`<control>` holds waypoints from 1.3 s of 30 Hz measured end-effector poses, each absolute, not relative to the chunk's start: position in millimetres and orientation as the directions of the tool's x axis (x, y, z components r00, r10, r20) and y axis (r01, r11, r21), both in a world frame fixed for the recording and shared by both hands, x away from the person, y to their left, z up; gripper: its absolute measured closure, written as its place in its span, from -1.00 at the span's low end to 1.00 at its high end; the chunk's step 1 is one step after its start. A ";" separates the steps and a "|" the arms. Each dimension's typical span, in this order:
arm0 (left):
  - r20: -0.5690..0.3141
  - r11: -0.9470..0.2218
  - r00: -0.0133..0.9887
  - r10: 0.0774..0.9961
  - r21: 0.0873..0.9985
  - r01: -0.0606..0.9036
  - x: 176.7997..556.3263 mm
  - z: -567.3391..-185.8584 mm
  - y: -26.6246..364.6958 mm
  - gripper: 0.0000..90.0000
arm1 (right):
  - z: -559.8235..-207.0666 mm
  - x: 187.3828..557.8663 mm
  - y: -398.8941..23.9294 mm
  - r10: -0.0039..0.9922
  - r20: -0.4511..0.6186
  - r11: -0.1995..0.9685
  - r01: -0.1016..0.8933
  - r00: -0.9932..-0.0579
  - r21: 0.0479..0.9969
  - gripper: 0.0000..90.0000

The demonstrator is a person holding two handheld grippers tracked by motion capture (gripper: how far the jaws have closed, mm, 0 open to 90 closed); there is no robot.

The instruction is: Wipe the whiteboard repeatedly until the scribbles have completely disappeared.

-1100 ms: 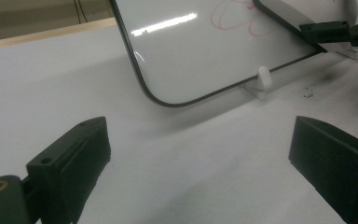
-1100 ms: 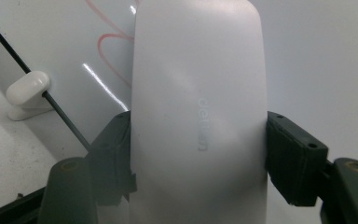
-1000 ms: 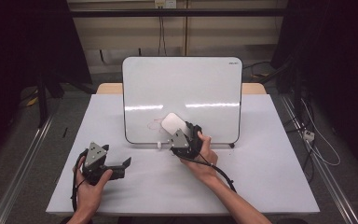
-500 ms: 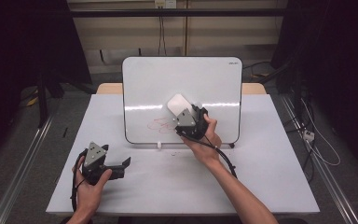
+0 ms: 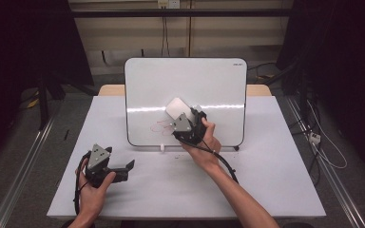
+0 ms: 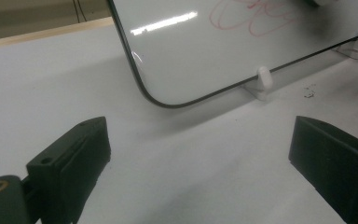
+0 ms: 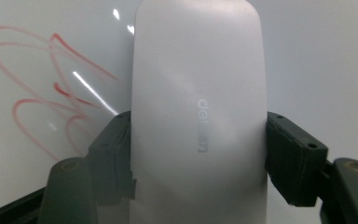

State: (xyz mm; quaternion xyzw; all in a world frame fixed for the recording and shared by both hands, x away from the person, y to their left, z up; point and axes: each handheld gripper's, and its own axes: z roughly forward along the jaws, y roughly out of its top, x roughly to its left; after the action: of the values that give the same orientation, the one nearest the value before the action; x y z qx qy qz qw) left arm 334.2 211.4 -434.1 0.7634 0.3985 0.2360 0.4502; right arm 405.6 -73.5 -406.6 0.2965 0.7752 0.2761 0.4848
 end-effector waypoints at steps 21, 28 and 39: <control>0.006 -0.276 0.564 0.826 0.877 0.394 333.9 -433.5 212.9 -0.89 | -430.4 390.4 -30.6 0.631 -0.660 0.751 0.105 -0.408 0.652 -0.30; 0.007 -0.278 0.566 0.825 0.877 0.393 333.8 -433.5 211.3 -0.89 | -437.7 385.3 -17.0 0.596 -0.672 0.771 0.080 -0.440 0.631 -0.30; 0.001 -0.268 0.560 0.828 0.879 0.394 332.3 -433.5 215.2 -0.89 | -442.4 380.3 -16.0 0.562 -0.682 0.790 0.057 -0.467 0.611 -0.30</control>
State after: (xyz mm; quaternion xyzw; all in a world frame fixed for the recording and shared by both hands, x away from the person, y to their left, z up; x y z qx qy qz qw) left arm 332.3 215.2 -433.5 0.7590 0.4026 0.2403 0.4517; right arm 380.3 -16.0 -442.4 0.1898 0.8152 0.2631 0.4798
